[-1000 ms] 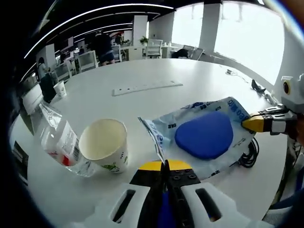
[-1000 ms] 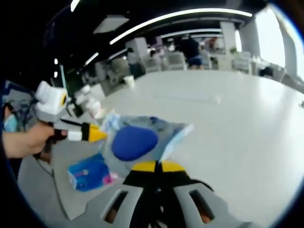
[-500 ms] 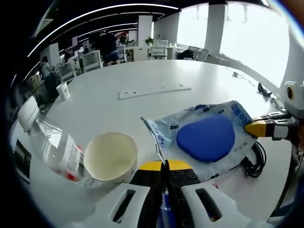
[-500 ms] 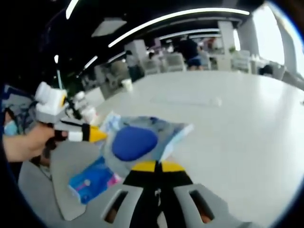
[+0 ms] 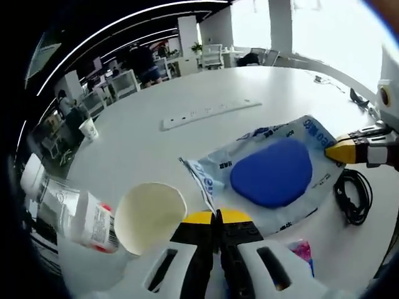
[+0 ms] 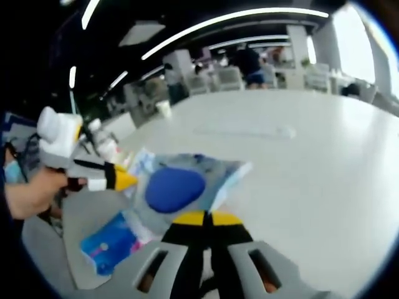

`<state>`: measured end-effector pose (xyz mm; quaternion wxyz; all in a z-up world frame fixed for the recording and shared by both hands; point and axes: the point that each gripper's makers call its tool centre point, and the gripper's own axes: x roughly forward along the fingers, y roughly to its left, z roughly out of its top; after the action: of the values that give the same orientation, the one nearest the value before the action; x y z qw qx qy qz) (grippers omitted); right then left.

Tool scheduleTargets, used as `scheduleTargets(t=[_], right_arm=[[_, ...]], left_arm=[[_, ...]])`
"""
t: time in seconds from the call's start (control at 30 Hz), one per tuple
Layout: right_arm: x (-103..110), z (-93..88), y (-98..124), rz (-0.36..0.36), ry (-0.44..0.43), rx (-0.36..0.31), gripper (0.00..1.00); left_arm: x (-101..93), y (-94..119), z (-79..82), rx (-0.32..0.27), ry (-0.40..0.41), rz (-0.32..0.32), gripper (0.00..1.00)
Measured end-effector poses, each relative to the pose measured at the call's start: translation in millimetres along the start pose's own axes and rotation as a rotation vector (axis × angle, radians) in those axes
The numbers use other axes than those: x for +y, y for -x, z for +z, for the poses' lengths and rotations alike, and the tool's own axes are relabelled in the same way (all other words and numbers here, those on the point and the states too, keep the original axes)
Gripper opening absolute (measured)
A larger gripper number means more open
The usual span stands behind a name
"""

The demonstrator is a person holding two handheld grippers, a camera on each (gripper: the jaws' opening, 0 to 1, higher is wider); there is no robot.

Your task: Arrange the tabletop items into an orderly group along one side of the table until the central work area is clear of visible clutter.

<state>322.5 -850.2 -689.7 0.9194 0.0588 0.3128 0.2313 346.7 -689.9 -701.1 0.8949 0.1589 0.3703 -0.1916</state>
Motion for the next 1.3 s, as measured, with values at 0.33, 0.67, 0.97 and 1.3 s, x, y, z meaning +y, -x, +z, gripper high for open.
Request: scheduleTargets(t=[0.33,0.67,0.97,1.3], right_arm=[[-7,-10.2,-12,-0.010,-0.011,0.032,0.00],[-8,-14.4,-17,-0.021,-0.018,0.042,0.00],[-10,-22.1,-17,-0.040,-0.031,0.056,0.00],[-17,-25.0,-21,-0.064,-0.052,0.062,0.00]], left_arm=[[-3.4,-13,-14.0,0.046,-0.014,0.013,0.01],[-1.2,-19,-19.7,0.054,-0.001,0.045,0.01],[0.1,-18,-17.6,0.037,-0.013,0.070,0.03],[0.4,-11,-15.7,0.004,0.005,0.092,0.06]])
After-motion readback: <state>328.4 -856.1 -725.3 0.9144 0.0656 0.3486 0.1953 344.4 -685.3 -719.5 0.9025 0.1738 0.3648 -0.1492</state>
